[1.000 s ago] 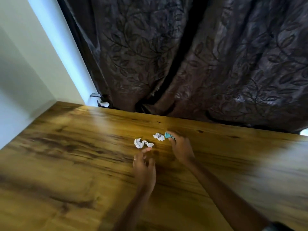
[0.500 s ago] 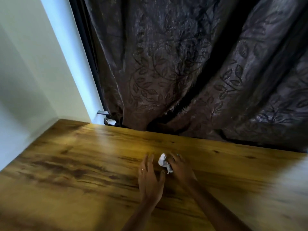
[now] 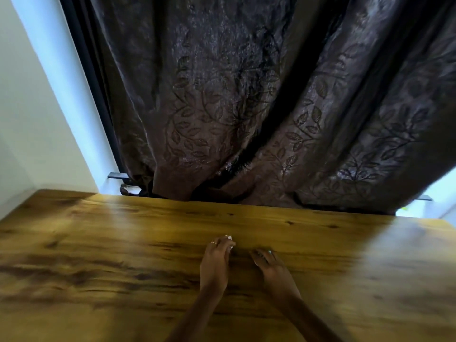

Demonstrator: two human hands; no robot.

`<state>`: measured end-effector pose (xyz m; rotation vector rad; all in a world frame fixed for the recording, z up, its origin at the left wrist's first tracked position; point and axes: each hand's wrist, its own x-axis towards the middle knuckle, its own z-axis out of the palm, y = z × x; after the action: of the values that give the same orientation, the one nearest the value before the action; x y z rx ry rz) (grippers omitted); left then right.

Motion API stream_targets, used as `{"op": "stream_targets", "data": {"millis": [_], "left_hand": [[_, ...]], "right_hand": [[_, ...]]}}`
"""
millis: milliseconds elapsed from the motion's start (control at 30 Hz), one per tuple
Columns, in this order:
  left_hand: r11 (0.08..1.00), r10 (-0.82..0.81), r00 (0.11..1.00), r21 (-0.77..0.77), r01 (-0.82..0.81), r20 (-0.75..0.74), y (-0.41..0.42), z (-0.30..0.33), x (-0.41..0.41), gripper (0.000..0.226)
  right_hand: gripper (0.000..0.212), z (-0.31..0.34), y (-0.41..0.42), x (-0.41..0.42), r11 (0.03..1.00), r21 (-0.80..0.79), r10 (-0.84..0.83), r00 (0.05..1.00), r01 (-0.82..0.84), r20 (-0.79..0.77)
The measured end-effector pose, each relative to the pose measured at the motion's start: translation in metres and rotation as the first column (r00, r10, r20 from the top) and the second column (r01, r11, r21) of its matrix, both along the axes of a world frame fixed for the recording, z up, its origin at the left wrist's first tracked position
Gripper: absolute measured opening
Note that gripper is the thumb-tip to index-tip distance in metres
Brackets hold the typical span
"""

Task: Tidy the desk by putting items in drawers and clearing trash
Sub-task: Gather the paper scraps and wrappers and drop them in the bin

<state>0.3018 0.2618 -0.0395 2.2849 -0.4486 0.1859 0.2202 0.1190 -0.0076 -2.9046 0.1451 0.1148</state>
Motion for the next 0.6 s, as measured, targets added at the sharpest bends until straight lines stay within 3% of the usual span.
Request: {"op": "stream_targets", "data": {"millis": [67, 133, 233, 300, 400, 600], "left_hand": [[0.997, 0.016, 1.0, -0.078, -0.017, -0.007, 0.003, 0.001, -0.003, 0.021], [0.982, 0.031, 0.999, -0.184, -0.038, -0.04, 0.007, 0.002, -0.011, 0.023], [0.913, 0.049, 0.98, -0.39, -0.122, -0.191, 0.008, 0.008, -0.03, 0.032], [0.863, 0.046, 0.948, -0.466, -0.196, -0.314, 0.007, 0.011, -0.046, 0.034], [0.834, -0.029, 0.908, -0.511, -0.209, -0.419, 0.002, 0.014, -0.071, 0.034], [0.746, -0.117, 0.88, -0.626, -0.228, -0.46, -0.015, 0.015, -0.127, 0.037]], "right_hand": [[0.057, 0.001, 0.004, -0.007, 0.984, 0.162, -0.09, 0.994, 0.078, 0.067], [0.049, 0.002, 0.009, -0.015, 0.896, 0.394, -0.268, 0.957, 0.206, 0.11], [0.041, 0.006, 0.02, -0.021, 0.677, 0.668, -0.496, 0.862, 0.31, 0.103], [0.04, 0.012, 0.028, -0.025, 0.486, 0.802, -0.595, 0.804, 0.348, 0.012], [0.04, 0.02, 0.042, -0.031, 0.237, 0.894, -0.634, 0.758, 0.38, -0.154], [0.034, 0.027, 0.063, -0.061, -0.124, 0.933, -0.572, 0.744, 0.338, -0.345]]}}
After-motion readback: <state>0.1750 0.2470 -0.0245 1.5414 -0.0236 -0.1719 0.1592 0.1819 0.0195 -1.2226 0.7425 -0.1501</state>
